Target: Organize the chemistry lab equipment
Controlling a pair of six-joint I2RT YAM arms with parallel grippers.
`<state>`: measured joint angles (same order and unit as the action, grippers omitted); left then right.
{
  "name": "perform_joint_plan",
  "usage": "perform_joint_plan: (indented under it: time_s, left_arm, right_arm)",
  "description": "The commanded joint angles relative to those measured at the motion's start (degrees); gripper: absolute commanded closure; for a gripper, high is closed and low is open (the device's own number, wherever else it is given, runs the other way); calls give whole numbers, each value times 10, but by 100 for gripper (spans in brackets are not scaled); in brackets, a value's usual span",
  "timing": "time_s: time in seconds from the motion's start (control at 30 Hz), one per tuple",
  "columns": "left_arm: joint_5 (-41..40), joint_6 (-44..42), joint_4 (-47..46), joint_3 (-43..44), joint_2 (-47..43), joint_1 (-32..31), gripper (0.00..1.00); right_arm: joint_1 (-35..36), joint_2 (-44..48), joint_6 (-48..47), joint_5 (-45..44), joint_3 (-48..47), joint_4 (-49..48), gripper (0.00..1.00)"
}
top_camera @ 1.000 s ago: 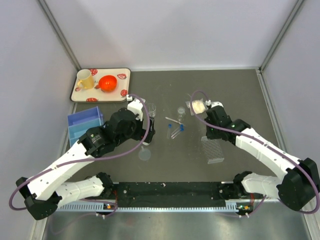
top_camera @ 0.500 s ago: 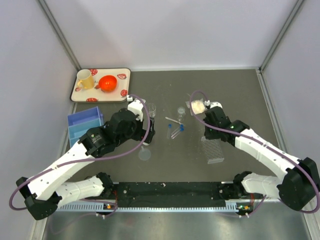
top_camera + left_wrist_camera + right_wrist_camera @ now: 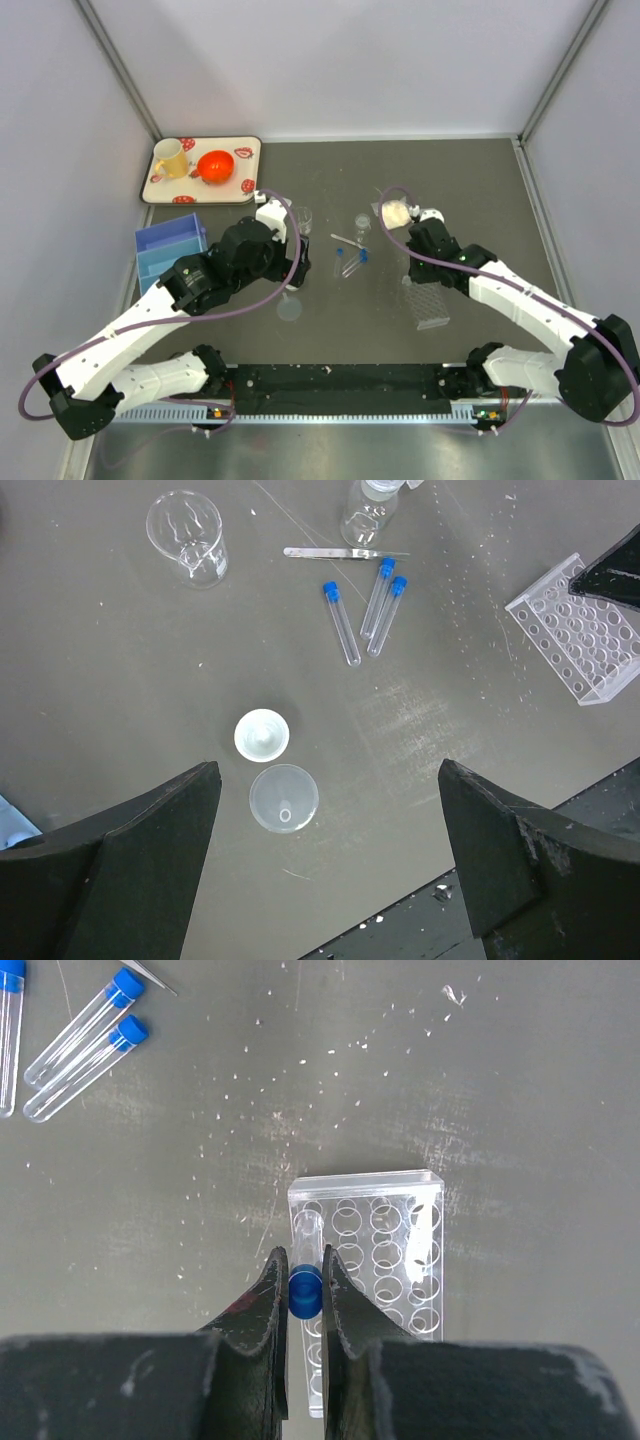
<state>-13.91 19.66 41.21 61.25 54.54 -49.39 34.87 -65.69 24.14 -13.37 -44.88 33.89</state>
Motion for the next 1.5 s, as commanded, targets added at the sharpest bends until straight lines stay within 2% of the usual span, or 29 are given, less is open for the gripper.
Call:
perform_joint_plan:
  time_s: [0.0,0.4,0.97,1.47]
  left_arm:
    - [2,6,-27,-5,1,0,5]
    - [1,5,-28,-4,5,-1,5]
    - [-15,-3,-16,2,-3,-1,5]
    - [-9,2,-14,-3,2,0,4]
  right_arm:
    - [7,10,9,-18,2,-11,100]
    - [8,-43,2,-60,-4,-63,100]
    - [8,-174,-28,-37,-122,-100,100]
    - [8,-181,-32,-24,-112,-105,100]
